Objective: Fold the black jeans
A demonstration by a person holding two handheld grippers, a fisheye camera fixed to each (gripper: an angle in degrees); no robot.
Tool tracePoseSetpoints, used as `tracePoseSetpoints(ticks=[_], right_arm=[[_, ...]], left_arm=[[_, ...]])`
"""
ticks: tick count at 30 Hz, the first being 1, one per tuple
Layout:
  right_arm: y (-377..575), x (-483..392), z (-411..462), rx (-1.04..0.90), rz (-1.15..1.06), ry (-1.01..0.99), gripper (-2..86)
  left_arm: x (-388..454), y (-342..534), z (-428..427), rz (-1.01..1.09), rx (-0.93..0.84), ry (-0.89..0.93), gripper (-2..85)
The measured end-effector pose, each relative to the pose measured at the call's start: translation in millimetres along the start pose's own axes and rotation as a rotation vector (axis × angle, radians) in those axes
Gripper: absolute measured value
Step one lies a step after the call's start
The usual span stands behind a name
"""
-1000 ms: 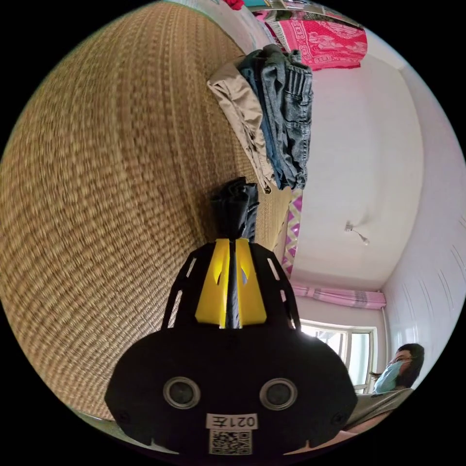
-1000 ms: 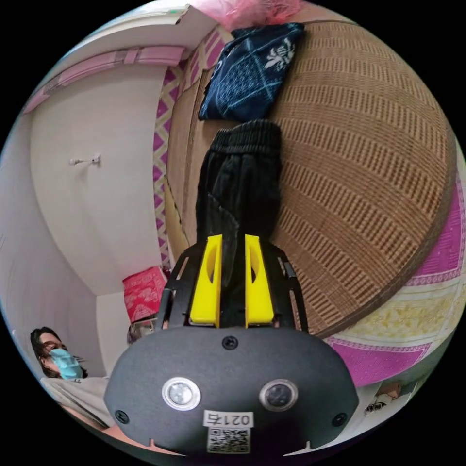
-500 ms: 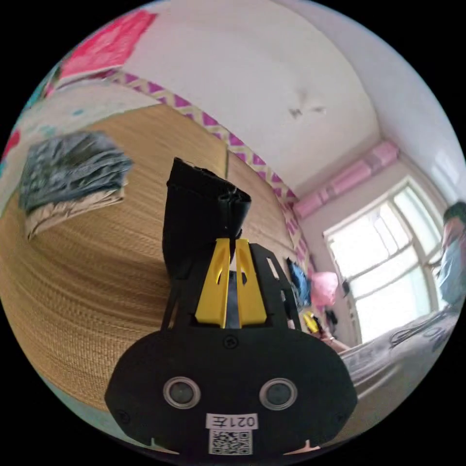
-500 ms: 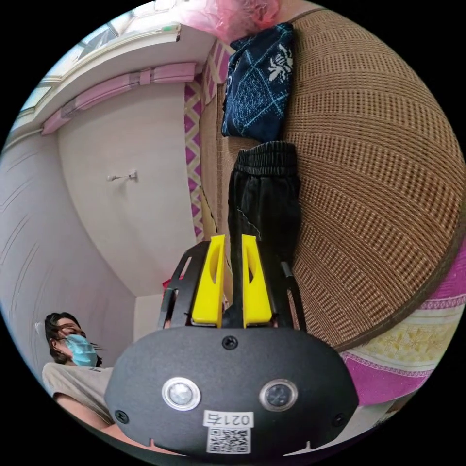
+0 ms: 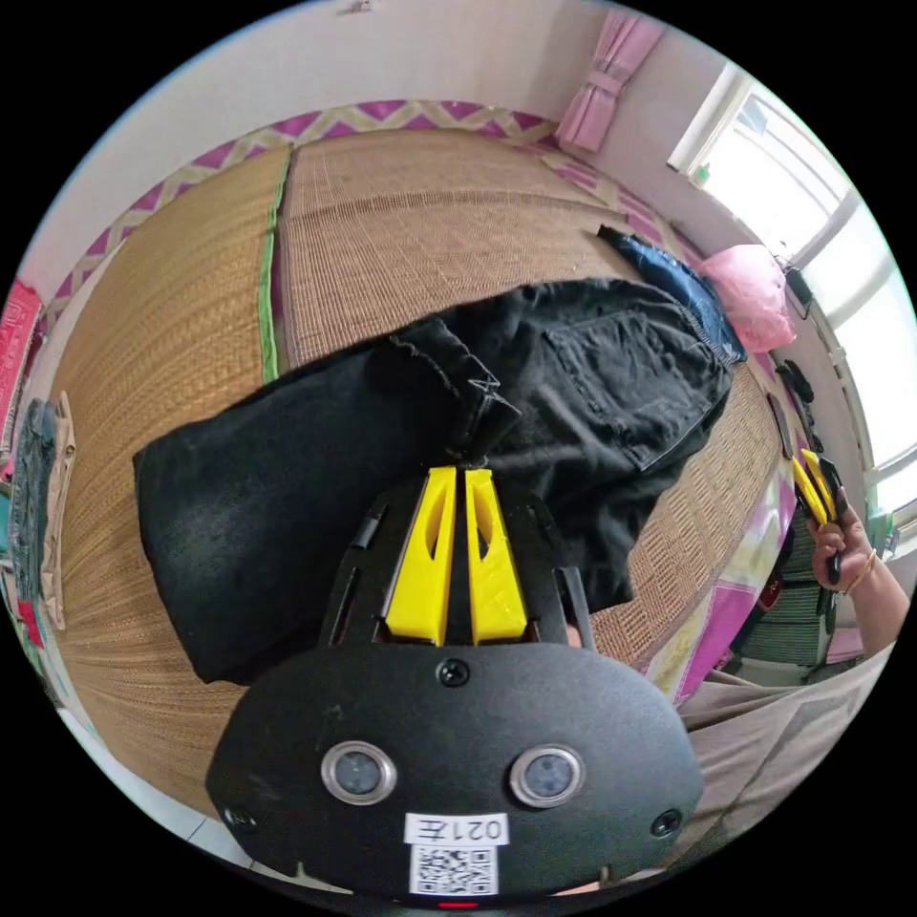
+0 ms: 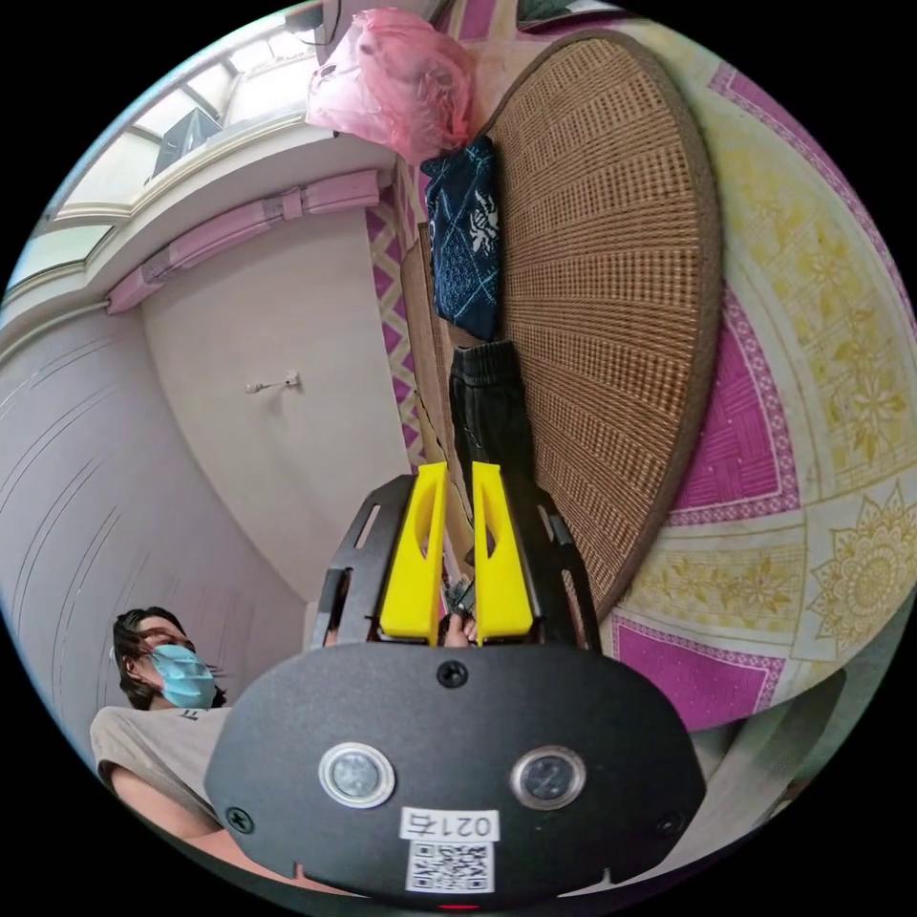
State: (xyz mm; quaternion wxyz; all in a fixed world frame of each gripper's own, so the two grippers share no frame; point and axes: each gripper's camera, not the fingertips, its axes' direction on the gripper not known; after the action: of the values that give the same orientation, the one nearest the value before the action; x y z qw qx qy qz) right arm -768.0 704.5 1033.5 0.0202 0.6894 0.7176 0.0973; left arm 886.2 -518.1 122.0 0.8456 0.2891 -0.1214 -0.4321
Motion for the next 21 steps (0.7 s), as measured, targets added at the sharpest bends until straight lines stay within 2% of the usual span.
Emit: tracePoseSetpoints(ticks=[3,6,7,9,12,14,16,21], right_arm=[[3,-12,-6,-0.037,-0.017,0.024,5.7],[0,-24,4,-0.078,-0.025,0.013,7.4],[-1,-26,8,-0.088,-0.026,0.007,8.0],[-5,-38,26,-0.108,-0.023,0.014,10.5],[-9,-59,48,-0.083,-0.050,0.097,13.2],[-10,-73,59,-0.042,-0.085,0.147,14.3],[-10,-89,71,0.005,-0.120,0.175,15.3],[-3,-140,129,-0.043,-0.179,0.201,14.8]], left_arm=[[12,-13,-11,0.064,0.020,0.009,-0.1],[17,-19,22,0.131,-0.072,-0.014,0.8],[10,-22,42,0.107,-0.131,-0.020,2.1],[-8,-30,44,0.048,-0.120,0.031,3.8],[-54,-41,44,-0.078,-0.117,0.309,8.3],[-101,-34,30,-0.192,0.008,0.600,9.2],[-131,-27,19,-0.240,0.089,0.797,9.5],[-169,-3,-22,-0.185,0.119,0.805,6.2]])
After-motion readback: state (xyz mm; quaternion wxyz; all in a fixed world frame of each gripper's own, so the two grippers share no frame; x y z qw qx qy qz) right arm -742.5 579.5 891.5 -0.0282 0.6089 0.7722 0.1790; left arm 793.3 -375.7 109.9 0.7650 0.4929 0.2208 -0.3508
